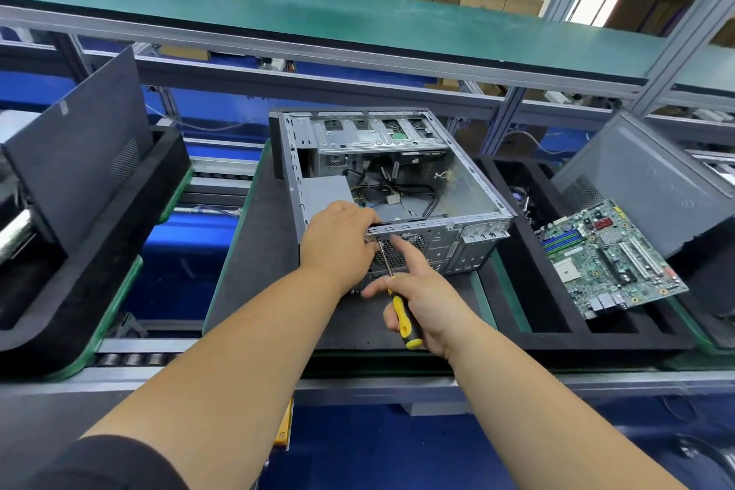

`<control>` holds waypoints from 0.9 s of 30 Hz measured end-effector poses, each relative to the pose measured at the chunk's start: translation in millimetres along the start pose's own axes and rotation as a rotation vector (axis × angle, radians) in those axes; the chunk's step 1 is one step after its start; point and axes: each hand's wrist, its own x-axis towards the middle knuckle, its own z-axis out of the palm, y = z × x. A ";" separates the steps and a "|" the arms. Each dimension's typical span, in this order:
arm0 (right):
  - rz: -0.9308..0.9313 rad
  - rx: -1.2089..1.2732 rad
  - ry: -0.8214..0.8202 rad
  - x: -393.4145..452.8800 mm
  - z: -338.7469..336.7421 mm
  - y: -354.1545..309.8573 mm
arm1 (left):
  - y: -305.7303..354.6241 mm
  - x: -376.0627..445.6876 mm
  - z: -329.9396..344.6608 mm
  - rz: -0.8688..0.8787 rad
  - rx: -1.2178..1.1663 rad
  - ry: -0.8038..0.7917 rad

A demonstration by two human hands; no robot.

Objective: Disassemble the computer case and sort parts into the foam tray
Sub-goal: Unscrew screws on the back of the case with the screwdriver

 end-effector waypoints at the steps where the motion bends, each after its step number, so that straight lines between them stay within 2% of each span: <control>1: -0.010 0.002 0.011 1.2 0.3 0.7 | -0.1 0.0 -0.2 0.000 -0.003 0.001; 9: -0.060 -0.013 0.028 7.8 2.7 5.4 | -2.1 0.3 -1.2 0.058 0.018 -0.018; 15: -0.078 -0.144 0.044 9.7 0.2 4.4 | -5.9 -2.9 -3.3 0.126 0.069 -0.142; 20: -0.063 -0.313 0.098 10.2 0.0 -0.3 | -7.5 -4.0 -3.7 0.148 0.076 -0.151; 22: -0.088 -0.457 0.129 8.2 1.0 -2.2 | -8.3 -3.4 -3.4 0.156 0.067 -0.149; 25: -0.163 -0.917 0.182 8.0 1.6 -2.8 | -7.7 -3.4 -4.5 0.157 0.062 -0.175; 27: -0.158 -1.077 0.231 8.0 6.0 -2.8 | -5.5 -6.6 -7.0 0.150 -0.045 -0.127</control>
